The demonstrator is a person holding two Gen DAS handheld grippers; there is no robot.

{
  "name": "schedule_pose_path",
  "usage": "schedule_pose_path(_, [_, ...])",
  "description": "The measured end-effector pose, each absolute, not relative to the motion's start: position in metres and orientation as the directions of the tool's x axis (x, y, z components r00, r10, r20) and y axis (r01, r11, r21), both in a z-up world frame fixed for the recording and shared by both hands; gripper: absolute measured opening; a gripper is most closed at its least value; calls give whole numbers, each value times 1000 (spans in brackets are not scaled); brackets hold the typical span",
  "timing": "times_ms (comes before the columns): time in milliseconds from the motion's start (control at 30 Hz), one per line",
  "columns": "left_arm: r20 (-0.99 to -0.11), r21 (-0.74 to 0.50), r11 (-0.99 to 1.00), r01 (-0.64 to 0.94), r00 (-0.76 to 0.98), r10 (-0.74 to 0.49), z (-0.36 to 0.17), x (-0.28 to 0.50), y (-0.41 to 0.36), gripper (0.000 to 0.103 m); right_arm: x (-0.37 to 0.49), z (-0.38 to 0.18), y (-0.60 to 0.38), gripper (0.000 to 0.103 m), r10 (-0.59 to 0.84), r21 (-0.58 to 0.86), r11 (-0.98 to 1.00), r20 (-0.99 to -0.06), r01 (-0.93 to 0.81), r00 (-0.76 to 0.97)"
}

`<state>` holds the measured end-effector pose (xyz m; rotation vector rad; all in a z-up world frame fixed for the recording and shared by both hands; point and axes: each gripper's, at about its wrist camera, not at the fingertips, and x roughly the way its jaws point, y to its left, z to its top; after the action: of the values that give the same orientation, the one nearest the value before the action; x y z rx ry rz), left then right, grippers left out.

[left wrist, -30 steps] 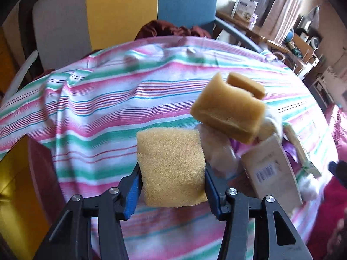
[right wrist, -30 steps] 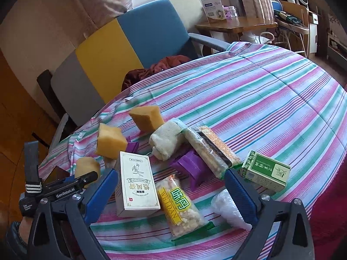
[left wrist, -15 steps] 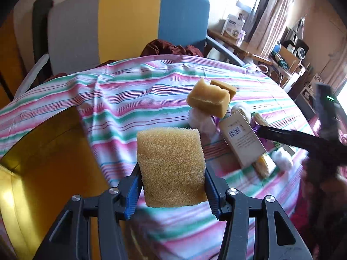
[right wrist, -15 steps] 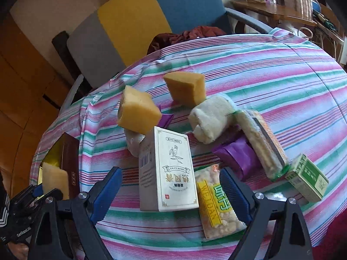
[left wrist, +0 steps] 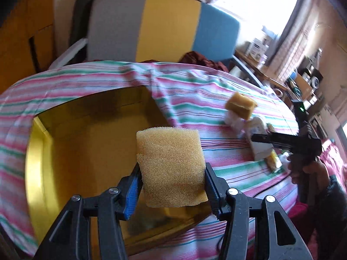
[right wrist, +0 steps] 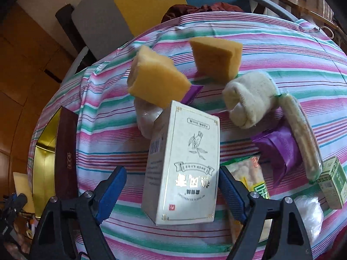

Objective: Organize objects
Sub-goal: 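Grasp the yellow sponge with the left tool and carry it into the gold tray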

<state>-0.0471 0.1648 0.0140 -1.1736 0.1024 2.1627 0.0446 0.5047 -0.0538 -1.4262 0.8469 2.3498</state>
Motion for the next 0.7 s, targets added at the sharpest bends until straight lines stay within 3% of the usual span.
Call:
schedule_pose_path(200, [-773,-213,-852,-479,-451,447,11,-81,104,54,50,-53,502,86,-46,330,-787,-875,-522,-483])
schedule_pose_path(267, [-779,-203,-875,-439,-469,416,8,-96,90,54,50,-52,504,73,-35,326,-788,-871,-522,-491])
schedule_pose_path(300, [-783,-204,-884,-420,-472,405,5,-104,84,54,49,-51,503,57,-20,311,-795,-871,-520,-491])
schedule_pose_path(333, [-789,-202,-895,-398,-475,390,2,-114,78,54,49,-50,501,54,2,289,-805,-873,-519,-488])
schedule_pose_path(700, [-851,-162,-945,-283,-445,279,-38,-196,61,54,42,-53,493,52,47,204,-853,-886,-480,-461])
